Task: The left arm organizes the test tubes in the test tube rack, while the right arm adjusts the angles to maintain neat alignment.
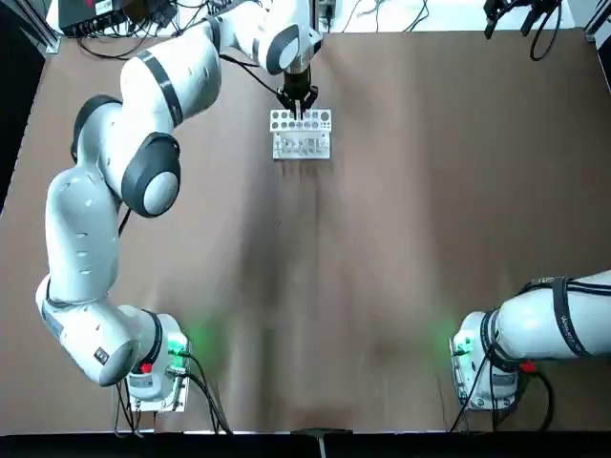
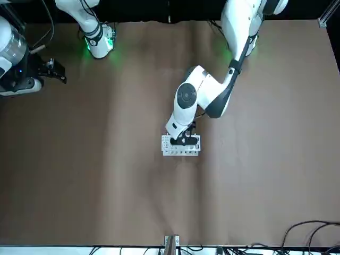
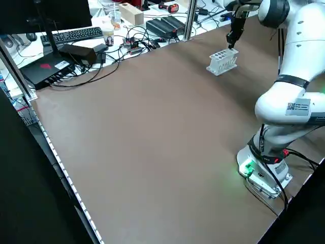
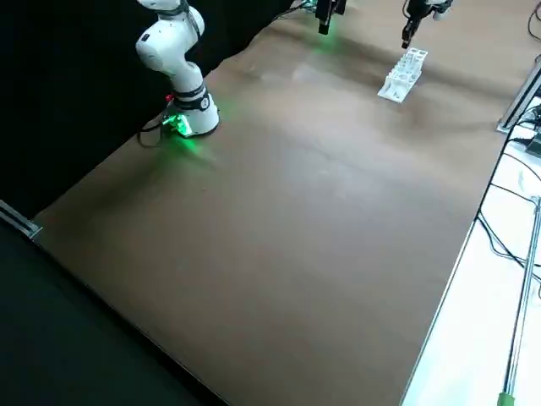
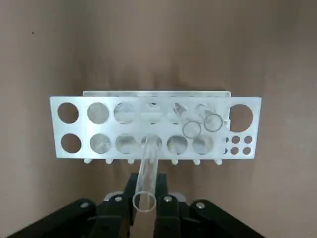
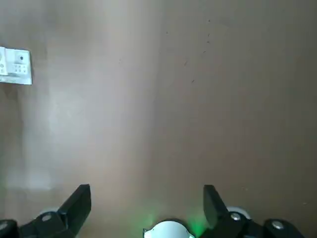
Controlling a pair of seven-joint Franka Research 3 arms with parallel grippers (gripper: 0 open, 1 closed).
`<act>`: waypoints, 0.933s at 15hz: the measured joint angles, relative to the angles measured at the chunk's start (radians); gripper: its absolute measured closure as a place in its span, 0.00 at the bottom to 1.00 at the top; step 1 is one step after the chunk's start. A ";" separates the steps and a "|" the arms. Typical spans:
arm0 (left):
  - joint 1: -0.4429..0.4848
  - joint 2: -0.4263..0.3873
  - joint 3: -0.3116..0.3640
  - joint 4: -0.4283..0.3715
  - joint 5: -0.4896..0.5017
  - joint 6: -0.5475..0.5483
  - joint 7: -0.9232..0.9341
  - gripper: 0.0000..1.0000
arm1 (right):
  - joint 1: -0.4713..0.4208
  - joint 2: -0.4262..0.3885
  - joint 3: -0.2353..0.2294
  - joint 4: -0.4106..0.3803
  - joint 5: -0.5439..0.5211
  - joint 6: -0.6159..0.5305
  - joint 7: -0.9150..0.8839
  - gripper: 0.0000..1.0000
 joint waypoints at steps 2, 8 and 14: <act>0.000 -0.009 0.000 0.000 0.000 -0.009 0.000 0.81 | 0.000 0.000 0.000 0.000 0.000 0.000 0.000 0.00; 0.001 -0.028 0.000 0.001 0.000 -0.010 -0.002 0.81 | 0.000 0.000 0.000 0.000 0.000 0.000 0.000 0.00; 0.002 -0.065 0.000 0.001 0.000 -0.036 -0.003 0.81 | 0.000 0.000 0.000 0.000 0.000 0.000 0.000 0.00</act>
